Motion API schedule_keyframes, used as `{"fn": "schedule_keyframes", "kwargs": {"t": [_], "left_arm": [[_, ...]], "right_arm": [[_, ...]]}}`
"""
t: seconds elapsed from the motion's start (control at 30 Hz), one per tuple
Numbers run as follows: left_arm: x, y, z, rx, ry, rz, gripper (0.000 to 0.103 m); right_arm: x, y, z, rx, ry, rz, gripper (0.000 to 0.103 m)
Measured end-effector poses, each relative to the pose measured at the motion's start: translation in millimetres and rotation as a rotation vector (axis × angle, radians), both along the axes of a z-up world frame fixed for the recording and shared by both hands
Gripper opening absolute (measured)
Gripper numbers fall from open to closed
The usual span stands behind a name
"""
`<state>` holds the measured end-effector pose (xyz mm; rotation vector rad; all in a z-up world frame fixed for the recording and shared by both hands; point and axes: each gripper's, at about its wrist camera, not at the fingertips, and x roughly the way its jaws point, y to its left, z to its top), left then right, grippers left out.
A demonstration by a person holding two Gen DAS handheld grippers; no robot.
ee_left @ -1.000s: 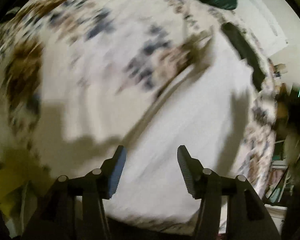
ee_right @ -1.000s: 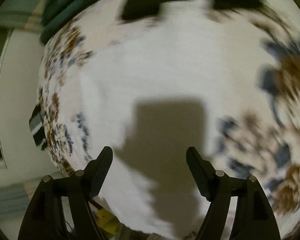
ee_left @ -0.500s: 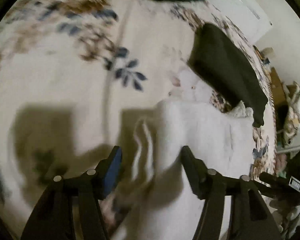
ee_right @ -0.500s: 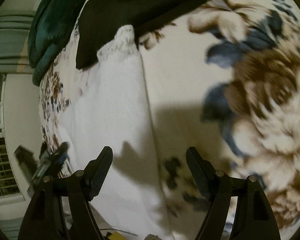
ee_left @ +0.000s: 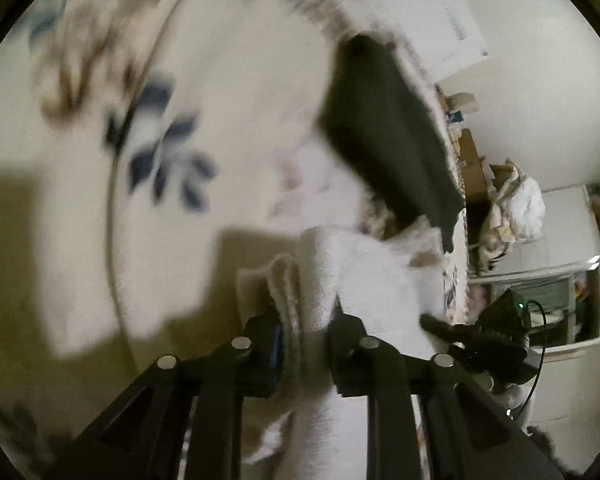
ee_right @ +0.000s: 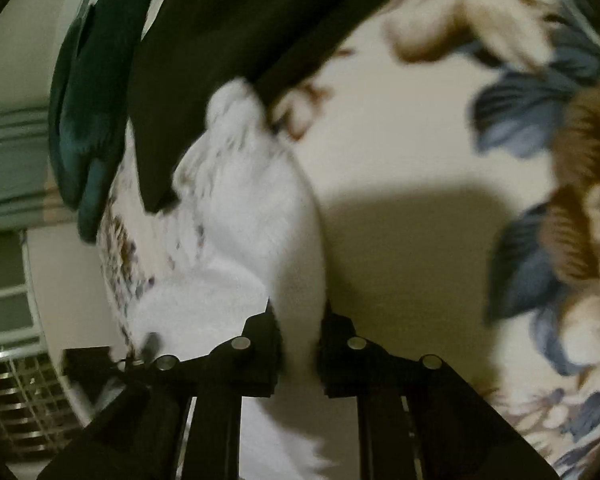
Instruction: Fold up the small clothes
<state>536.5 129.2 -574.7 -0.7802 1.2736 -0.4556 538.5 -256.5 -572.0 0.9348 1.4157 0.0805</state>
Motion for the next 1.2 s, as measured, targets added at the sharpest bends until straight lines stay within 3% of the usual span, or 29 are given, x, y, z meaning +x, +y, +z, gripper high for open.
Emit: {"fn": "schedule_keyframes", "kwargs": {"t": [0.07,0.1,0.17,0.23,0.43,0.57,0.73,0.83,1.03,1.2], "left_arm": [[-3.9,9.3,2.8,-0.057,0.014,0.013,0.034],[-5.0,10.7,8.3,-0.049,0.007,0.009,0.038],[-17.4,15.0,25.6,-0.025,-0.014,0.005,0.059],[-30.0,15.3,35.3,-0.016,-0.032,0.015,0.066],[-48.9,-22.4,24.8,0.095,-0.003,-0.061,0.066],[-83.2,-18.2,59.3,0.174,-0.087,-0.048,0.066],[-146.2,-2.2,80.5,0.258,-0.096,-0.052,0.066],[-199.3,9.8,74.5,0.290,-0.029,-0.056,0.066],[-300.9,17.0,34.3,0.371,0.142,-0.058,0.066],[-360.1,-1.1,-0.3,0.417,0.215,-0.089,0.062]], "right_arm": [[1.2,4.1,4.3,-0.026,0.000,0.019,0.017],[2.6,8.0,7.3,-0.043,0.000,0.037,0.023],[3.5,15.4,14.3,-0.059,0.000,0.079,0.040],[-2.3,16.5,21.8,-0.056,-0.014,0.087,0.055],[-39.3,14.3,29.7,-0.061,0.003,0.089,0.060],[-83.8,10.0,38.2,-0.068,0.042,0.112,0.063],[-163.4,2.9,37.1,-0.039,0.133,0.135,0.067],[-219.2,4.8,26.4,-0.015,0.210,0.159,0.067],[-330.5,24.4,-11.8,0.030,0.334,0.222,0.067],[-386.4,42.4,-28.2,0.042,0.332,0.220,0.067]]}}
